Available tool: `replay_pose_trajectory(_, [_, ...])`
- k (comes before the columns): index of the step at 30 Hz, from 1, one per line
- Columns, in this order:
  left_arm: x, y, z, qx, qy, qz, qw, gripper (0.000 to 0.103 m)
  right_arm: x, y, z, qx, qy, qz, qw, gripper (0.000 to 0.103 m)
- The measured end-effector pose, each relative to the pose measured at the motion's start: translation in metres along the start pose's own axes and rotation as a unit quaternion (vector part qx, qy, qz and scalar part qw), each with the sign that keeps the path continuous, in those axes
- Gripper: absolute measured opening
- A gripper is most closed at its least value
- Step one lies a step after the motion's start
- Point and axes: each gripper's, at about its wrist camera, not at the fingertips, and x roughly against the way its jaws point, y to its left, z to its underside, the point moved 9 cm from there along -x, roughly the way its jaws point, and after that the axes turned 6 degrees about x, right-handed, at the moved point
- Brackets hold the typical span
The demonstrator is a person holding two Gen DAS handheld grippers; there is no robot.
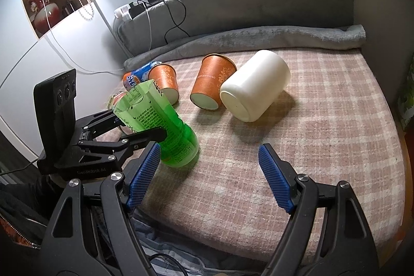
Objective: Flip cup upright
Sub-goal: 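Lower the upright green bottle onto the tablecloth with the left tool, then open the left tool to release the bottle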
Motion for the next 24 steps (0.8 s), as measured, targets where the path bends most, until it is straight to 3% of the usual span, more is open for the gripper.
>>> replay_pose_trajectory(9, [-0.004,-0.008,-0.002,-0.021,0.002,-0.020,0.9996,0.057,0.005,0.001,0.003,-0.005,-0.006,-0.001,1.000,0.081])
replay_pose_trajectory(13, [-0.003,-0.010,-0.002,-0.028,-0.004,-0.029,0.9992,0.073,0.008,0.000,0.004,-0.008,-0.009,0.000,1.000,0.081])
replay_pose_trajectory(24, [0.004,-0.010,0.001,-0.025,-0.001,-0.031,0.9992,0.077,0.012,0.000,0.003,-0.006,-0.013,0.008,1.000,0.081])
